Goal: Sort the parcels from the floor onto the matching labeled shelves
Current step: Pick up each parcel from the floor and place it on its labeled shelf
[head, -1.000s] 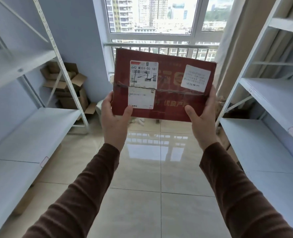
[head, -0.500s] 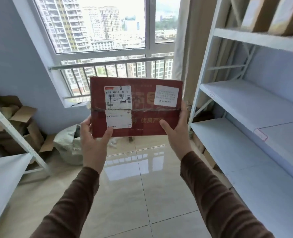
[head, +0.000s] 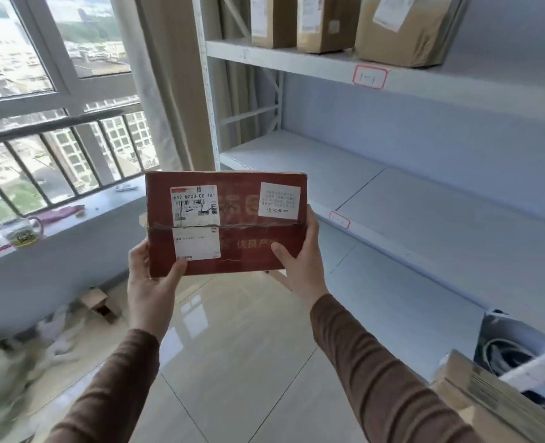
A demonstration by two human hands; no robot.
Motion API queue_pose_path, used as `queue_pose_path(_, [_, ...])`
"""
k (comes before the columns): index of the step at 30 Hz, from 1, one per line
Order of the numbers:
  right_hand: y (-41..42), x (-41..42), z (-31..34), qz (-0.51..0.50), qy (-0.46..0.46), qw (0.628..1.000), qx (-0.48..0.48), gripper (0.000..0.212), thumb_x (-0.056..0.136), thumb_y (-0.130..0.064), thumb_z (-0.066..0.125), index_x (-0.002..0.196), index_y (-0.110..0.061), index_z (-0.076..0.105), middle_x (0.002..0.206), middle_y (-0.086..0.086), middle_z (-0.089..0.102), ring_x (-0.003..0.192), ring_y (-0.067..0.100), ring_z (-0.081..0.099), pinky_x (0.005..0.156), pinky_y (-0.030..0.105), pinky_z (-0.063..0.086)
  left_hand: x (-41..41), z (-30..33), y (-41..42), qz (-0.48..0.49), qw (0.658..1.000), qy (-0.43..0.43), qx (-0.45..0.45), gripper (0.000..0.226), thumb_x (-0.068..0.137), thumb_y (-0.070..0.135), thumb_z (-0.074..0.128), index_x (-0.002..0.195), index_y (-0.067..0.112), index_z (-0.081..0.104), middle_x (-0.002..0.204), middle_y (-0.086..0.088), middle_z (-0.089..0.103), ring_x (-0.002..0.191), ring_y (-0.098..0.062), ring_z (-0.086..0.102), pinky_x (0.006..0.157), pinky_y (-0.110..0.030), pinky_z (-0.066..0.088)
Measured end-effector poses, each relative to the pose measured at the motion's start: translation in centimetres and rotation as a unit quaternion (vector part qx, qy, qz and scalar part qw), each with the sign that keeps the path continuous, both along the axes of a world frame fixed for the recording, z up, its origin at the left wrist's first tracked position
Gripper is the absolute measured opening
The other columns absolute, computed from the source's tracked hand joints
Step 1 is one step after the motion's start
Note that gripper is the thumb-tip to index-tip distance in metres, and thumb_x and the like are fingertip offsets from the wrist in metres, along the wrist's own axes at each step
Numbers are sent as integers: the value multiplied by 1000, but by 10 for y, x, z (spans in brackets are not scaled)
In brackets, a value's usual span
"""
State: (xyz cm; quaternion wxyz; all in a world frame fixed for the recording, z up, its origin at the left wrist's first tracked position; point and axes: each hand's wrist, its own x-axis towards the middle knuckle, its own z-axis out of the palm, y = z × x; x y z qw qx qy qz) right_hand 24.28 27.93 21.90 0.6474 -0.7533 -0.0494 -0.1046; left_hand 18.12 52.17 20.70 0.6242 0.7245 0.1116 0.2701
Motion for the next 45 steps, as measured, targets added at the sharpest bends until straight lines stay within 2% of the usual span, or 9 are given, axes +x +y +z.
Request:
queue_pose_path(5, [-23, 73, -18, -41, 28, 999, -21, 90, 96, -21, 71, 161, -38, 11, 157, -12, 41, 142, 12, 44, 118, 44, 42, 91, -16, -21, -41, 999, 16, -6, 53, 91, 10, 75, 136, 19, 47, 122, 6, 67, 112, -9, 67, 100, -32, 54])
queue_pose_path(9, [-32, 133, -30, -50, 36, 998, -20, 84, 93, -16, 73, 158, -37, 23, 150, -14, 48, 137, 9, 49, 116, 41, 45, 152, -22, -27, -50, 998, 33, -4, 53, 91, 10, 75, 135, 18, 47, 118, 9, 67, 108, -4, 67, 96, -27, 54])
queue_pose_path(17, [-6, 237, -48, -81, 58, 995, -5, 84, 90, -21, 76, 153, -44, 26, 143, -11, 50, 130, 7, 52, 108, 32, 47, 271, -38, 5, -76, 995, 68, 8, 53, 91, 10, 75, 133, 21, 45, 121, 7, 67, 109, -3, 67, 100, -35, 54])
queue_pose_path(21, [20, 286, -59, -107, 63, 992, 16, 82, 91, -13, 75, 151, -43, 27, 140, -18, 52, 121, -7, 54, 100, 23, 49, 340, -46, 30, -101, 991, 83, 20, 55, 91, 8, 74, 134, 24, 43, 122, 11, 64, 107, 4, 65, 104, -33, 52])
queue_pose_path(25, [41, 327, -67, -149, 79, 986, 6, 80, 93, -14, 74, 152, -38, 24, 138, -16, 50, 109, -13, 56, 89, 16, 50, 412, -57, 58, -125, 982, 106, 94, 59, 87, 18, 78, 132, 35, 43, 122, 10, 59, 120, -14, 57, 109, -44, 47])
queue_pose_path(29, [45, 371, -76, -201, 84, 976, -27, 80, 91, -15, 75, 150, -36, 24, 138, -13, 54, 109, 3, 64, 81, 8, 49, 487, -63, 68, -156, 965, 136, 163, 57, 87, 23, 77, 130, 34, 41, 114, 15, 53, 124, -20, 44, 109, -50, 42])
queue_pose_path(34, [35, 441, -106, -244, 100, 963, -60, 78, 84, -20, 82, 148, -24, 38, 135, -3, 54, 124, 18, 60, 103, 40, 55, 584, -81, 59, -202, 945, 154, 204, 59, 85, 20, 79, 127, 32, 40, 113, 9, 56, 119, -28, 51, 105, -53, 47])
queue_pose_path(39, [32, 498, -127, -266, 77, 958, -78, 67, 81, -7, 84, 135, -6, 44, 129, 7, 49, 118, 27, 60, 95, 33, 56, 659, -103, 46, -213, 939, 168, 214, 60, 85, 11, 78, 131, 19, 41, 121, -4, 64, 110, -29, 62, 99, -46, 52])
queue_pose_path(45, [47, 547, -158, -287, 74, 952, -72, 80, 82, -12, 85, 143, -11, 34, 143, 9, 48, 126, 26, 58, 98, 47, 58, 721, -123, 44, -219, 938, 187, 194, 67, 82, 23, 84, 133, 23, 41, 116, 1, 66, 102, -23, 67, 92, -41, 56])
